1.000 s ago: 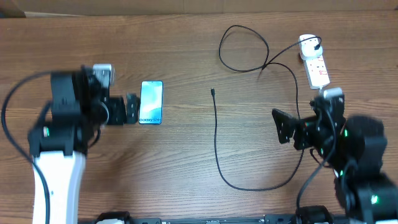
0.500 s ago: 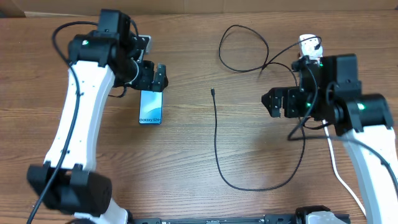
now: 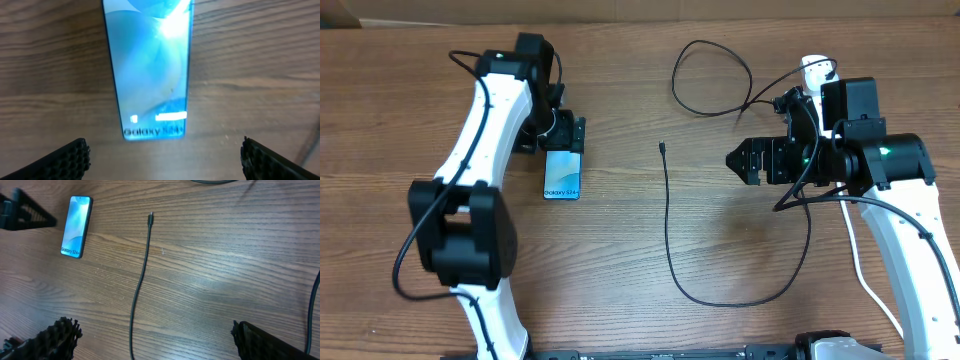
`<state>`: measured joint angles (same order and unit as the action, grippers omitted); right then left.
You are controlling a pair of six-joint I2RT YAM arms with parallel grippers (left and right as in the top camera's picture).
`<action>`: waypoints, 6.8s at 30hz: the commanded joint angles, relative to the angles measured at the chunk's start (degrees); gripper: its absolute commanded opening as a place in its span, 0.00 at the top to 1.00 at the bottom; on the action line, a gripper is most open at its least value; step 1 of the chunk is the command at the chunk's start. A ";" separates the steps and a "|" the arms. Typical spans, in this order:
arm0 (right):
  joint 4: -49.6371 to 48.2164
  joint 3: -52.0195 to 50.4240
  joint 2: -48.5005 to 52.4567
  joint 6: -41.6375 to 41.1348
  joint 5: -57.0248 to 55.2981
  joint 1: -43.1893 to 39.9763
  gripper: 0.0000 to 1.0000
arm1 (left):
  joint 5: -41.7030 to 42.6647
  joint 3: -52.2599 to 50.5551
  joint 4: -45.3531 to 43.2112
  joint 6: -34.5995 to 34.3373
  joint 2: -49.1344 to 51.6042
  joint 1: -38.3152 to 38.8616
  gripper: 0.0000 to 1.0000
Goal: Plug charger to phone and switch on socket
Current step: 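Move the left gripper over the phone and the right toward the cable, then lower the left gripper and grasp the phone's bottom edge, then lift the phone upright with the left gripper, then move the right gripper to the phone and grasp its edge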
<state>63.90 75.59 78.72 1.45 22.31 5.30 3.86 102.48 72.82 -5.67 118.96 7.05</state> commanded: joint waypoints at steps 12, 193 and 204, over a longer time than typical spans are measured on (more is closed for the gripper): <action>-0.35 1.33 3.06 -0.09 0.72 0.22 0.00 | -2.49 1.14 -6.40 2.27 8.09 0.15 0.07; -0.79 1.33 3.39 -0.13 1.38 0.22 0.00 | 58.23 14.03 21.20 -40.61 12.28 -4.57 0.96; -7.26 1.29 5.70 -14.38 8.92 0.22 0.05 | 55.93 14.05 21.35 -43.67 12.28 -4.50 0.96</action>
<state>57.82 75.59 82.43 -4.58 29.50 5.30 59.18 114.80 93.84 -47.07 131.39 2.83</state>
